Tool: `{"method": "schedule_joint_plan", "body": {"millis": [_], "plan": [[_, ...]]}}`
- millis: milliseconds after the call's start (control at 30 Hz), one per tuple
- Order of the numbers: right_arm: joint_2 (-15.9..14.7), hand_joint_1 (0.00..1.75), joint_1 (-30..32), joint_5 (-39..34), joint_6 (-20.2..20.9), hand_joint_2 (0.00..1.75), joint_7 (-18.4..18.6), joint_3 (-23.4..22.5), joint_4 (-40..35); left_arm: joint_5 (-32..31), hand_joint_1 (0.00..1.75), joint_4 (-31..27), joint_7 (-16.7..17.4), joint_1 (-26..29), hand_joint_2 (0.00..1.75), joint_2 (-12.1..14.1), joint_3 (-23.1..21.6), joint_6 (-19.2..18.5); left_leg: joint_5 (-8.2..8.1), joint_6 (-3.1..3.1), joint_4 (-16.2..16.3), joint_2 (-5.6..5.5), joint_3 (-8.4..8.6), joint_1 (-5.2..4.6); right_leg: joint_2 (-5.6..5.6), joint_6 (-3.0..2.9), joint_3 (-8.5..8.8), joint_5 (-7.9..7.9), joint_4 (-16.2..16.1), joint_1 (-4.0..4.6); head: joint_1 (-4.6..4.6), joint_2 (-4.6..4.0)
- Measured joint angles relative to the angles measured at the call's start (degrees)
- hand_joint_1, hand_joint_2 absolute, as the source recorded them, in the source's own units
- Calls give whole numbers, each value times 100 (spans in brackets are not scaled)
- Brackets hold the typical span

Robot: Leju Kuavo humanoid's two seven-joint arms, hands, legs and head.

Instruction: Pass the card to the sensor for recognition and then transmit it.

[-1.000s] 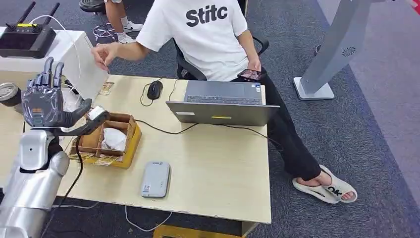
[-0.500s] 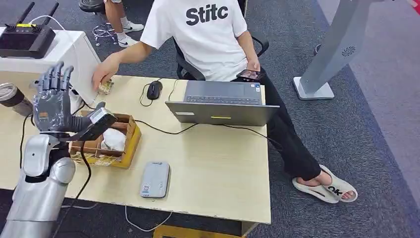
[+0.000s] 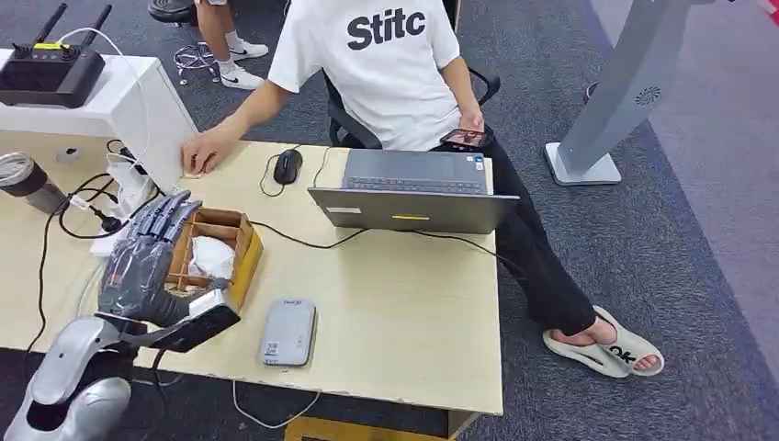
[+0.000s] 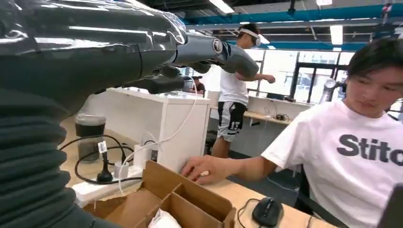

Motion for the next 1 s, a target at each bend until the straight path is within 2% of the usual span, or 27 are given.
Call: {"method": "schedule_joint_plan", "body": {"millis": [333, 433, 567, 767, 1000], "plan": [[105, 0, 1, -55, 0, 175, -15, -68, -111, -73, 0, -649, 74, 396, 175, 460, -63, -164, 0, 0, 0, -2, 0, 0, -2, 0, 2, 0, 0, 0, 2, 0], [133, 0, 5, -66, 2, 175, 13, -72, -135, -289, 0, -778, 114, 499, 175, 801, -94, -339, 0, 0, 0, -1, 2, 0, 0, 0, 1, 0, 1, 0, 2, 0], [157, 0, 6, -72, 2, 175, 28, -72, -160, -352, 0, -881, 114, 591, 175, 1050, -103, -363, 0, -1, -2, -3, 1, 2, -3, -1, 1, 0, 1, 1, 2, 0], [192, 0, 10, -74, 7, 175, 63, -74, -181, -679, 0, -920, 227, 692, 175, 1440, -196, -688, 0, -1, -2, -3, 1, 1, -3, 0, 2, 0, 1, 1, 4, 0], [219, 0, 13, -17, 74, 175, 85, -74, -201, -1264, 0, -850, 507, 928, 175, 1543, -304, -723, 0, 0, -2, -2, 1, 0, -2, 0, 2, 0, 0, 0, 0, 0]]}}
